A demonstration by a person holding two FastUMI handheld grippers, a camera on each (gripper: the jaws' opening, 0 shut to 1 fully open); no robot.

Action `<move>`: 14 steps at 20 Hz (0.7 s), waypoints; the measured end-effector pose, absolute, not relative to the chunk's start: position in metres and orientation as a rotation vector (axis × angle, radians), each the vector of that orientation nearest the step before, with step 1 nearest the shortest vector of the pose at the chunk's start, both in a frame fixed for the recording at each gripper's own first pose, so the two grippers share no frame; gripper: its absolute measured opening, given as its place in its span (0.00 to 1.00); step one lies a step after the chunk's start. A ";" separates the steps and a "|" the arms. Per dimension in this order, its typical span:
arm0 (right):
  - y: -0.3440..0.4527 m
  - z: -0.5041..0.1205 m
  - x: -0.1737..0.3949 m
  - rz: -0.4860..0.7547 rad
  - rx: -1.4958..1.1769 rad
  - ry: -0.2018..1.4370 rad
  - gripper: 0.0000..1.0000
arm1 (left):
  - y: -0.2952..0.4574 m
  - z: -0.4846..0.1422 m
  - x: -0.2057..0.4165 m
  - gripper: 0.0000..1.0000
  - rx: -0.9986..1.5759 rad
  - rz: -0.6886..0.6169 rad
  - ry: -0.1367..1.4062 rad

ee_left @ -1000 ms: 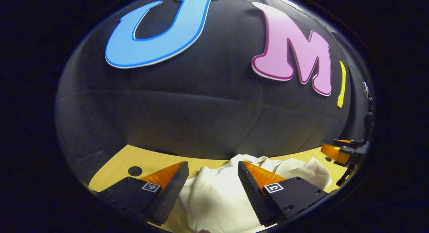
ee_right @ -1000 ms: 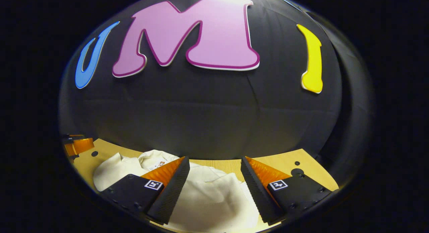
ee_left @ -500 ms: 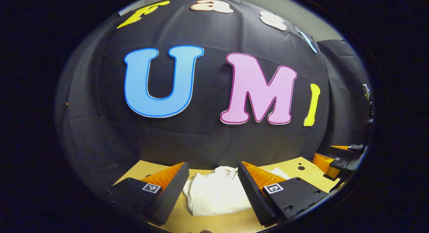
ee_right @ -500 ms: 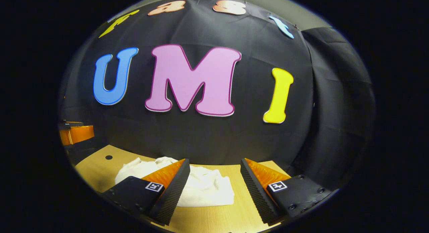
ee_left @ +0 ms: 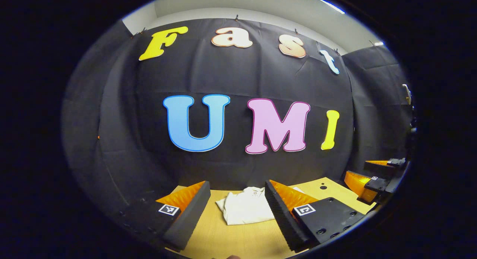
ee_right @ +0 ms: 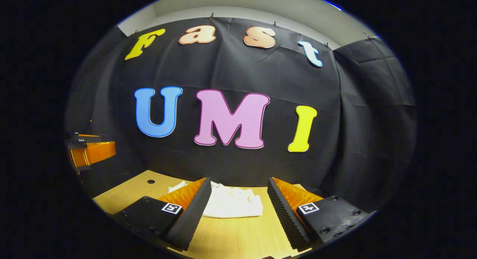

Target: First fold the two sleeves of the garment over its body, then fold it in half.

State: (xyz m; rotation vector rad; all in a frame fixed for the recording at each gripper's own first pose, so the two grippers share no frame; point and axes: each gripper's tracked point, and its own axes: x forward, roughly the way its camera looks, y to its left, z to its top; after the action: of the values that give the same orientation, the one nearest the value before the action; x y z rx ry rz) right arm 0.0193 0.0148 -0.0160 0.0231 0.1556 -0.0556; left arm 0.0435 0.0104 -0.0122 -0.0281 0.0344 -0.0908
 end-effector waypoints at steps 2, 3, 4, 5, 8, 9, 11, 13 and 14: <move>0.020 -0.006 -0.007 -0.046 0.020 0.143 0.97 | 0.005 -0.004 0.006 0.96 -0.022 -0.088 -0.009; 0.025 -0.002 -0.019 -0.042 0.030 0.144 0.96 | 0.009 -0.002 -0.012 0.96 -0.018 -0.072 -0.038; 0.031 0.001 -0.031 -0.031 0.048 0.149 0.96 | 0.015 -0.002 -0.028 0.95 -0.030 -0.039 -0.054; 0.037 0.003 -0.043 -0.022 0.067 0.146 0.96 | 0.018 -0.005 -0.043 0.95 -0.035 -0.026 -0.066; 0.034 0.016 -0.073 -0.029 0.029 0.080 0.96 | 0.022 -0.010 -0.077 0.95 -0.069 -0.042 -0.087; 0.033 0.020 -0.081 -0.035 0.006 0.052 0.96 | 0.021 -0.012 -0.082 0.95 -0.086 -0.053 -0.090; 0.034 0.029 -0.091 -0.027 -0.051 -0.008 0.96 | 0.025 -0.011 -0.089 0.95 -0.104 -0.068 -0.108; 0.040 0.025 -0.097 -0.015 -0.048 0.003 0.96 | 0.027 -0.008 -0.089 0.96 -0.069 -0.070 -0.138; 0.045 0.021 -0.097 -0.008 -0.030 0.009 0.96 | 0.025 -0.005 -0.089 0.96 -0.037 -0.077 -0.153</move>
State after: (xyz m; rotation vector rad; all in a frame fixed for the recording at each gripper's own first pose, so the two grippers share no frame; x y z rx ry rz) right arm -0.0972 0.0448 0.0213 -0.0299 0.0088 -0.0076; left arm -0.0889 0.0250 -0.0051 -0.0374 -0.1533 -0.0767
